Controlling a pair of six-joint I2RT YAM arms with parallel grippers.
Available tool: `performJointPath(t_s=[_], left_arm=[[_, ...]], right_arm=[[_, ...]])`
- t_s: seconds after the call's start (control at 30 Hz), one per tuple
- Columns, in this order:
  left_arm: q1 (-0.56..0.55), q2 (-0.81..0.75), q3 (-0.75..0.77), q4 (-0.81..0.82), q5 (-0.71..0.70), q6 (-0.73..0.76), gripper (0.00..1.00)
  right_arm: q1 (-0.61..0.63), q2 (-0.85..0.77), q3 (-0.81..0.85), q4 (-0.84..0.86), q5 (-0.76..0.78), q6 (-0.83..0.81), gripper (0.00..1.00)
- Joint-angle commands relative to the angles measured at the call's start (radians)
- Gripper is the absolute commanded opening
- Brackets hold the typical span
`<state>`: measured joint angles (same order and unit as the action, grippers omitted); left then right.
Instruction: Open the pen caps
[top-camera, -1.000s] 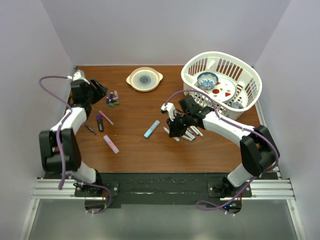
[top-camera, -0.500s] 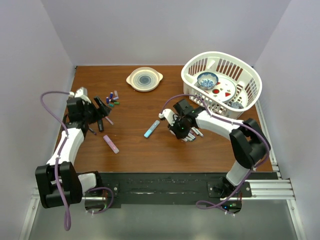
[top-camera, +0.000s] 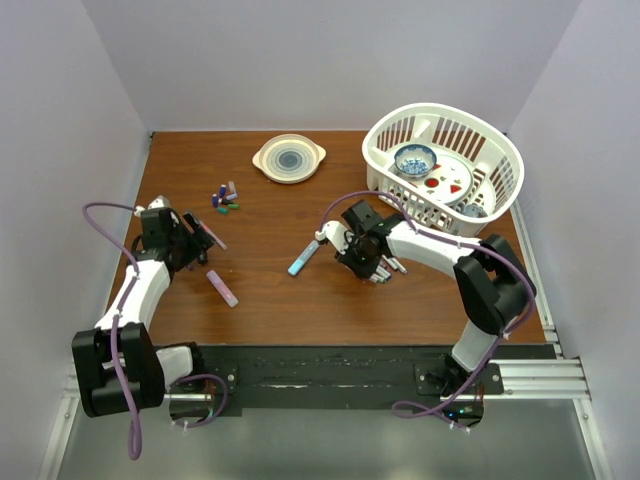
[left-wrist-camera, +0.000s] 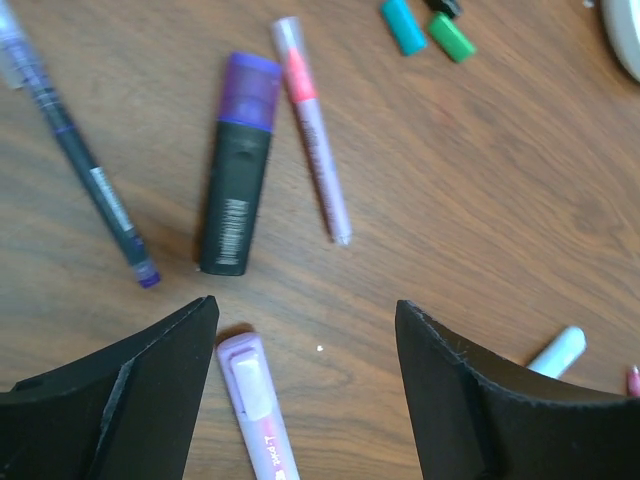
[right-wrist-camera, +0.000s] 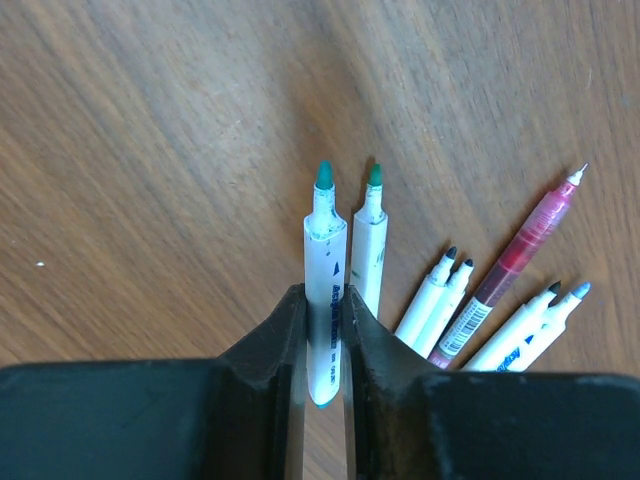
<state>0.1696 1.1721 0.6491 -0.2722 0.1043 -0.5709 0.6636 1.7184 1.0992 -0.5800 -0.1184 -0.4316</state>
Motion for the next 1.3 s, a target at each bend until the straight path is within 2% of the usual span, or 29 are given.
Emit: performJointPath(t_s=[0.0,0.07,0.3,0.37,0.47,0.6,0.73,0.83,0.93,0.97,1.03,1.13,1.17,1.2,1.27], left_arm=[[0.005,0.006,0.050,-0.035,-0.100,-0.040,0.76],[0.007,0.004,0.052,-0.041,-0.126,-0.041,0.76],[0.005,0.017,0.064,-0.074,-0.184,-0.055,0.76],[0.007,0.027,0.070,-0.108,-0.273,-0.078,0.76],[0.011,0.066,0.081,-0.125,-0.325,-0.115,0.76],[0.015,0.179,0.130,-0.137,-0.328,-0.138,0.73],[0.015,0.288,0.222,-0.247,-0.480,-0.191,0.68],[0.015,0.382,0.290,-0.288,-0.509,-0.199,0.65],[0.015,0.457,0.325,-0.292,-0.500,-0.198,0.56],[0.016,0.495,0.336,-0.297,-0.496,-0.196,0.49],[0.015,0.534,0.365,-0.309,-0.500,-0.195,0.42],[0.016,0.590,0.389,-0.323,-0.489,-0.182,0.25],[0.016,0.604,0.395,-0.331,-0.486,-0.182,0.14],[0.016,0.607,0.403,-0.335,-0.486,-0.181,0.07],[0.019,0.580,0.405,-0.343,-0.497,-0.185,0.00]], right_arm=[[0.021,0.024,0.044,-0.006,0.065,-0.010,0.23],[0.030,0.024,0.048,-0.009,0.074,-0.012,0.28],[0.041,0.017,0.051,-0.012,0.086,-0.012,0.29],[0.045,0.010,0.063,-0.018,0.109,-0.003,0.29],[0.060,-0.031,0.070,-0.017,0.112,-0.001,0.29],[0.059,-0.097,0.062,-0.014,0.073,-0.006,0.31],[0.059,-0.164,0.050,-0.011,0.011,-0.007,0.33],[0.059,-0.198,0.045,-0.003,-0.016,-0.007,0.33],[0.060,-0.212,0.044,-0.004,-0.035,-0.007,0.33],[0.060,-0.217,0.042,-0.004,-0.036,-0.007,0.33],[0.060,-0.224,0.042,-0.003,-0.044,-0.007,0.33],[0.060,-0.236,0.037,-0.003,-0.049,-0.010,0.33],[0.060,-0.240,0.036,0.000,-0.049,-0.010,0.33],[0.060,-0.243,0.036,0.000,-0.049,-0.010,0.33],[0.060,-0.252,0.031,0.005,-0.056,-0.012,0.33]])
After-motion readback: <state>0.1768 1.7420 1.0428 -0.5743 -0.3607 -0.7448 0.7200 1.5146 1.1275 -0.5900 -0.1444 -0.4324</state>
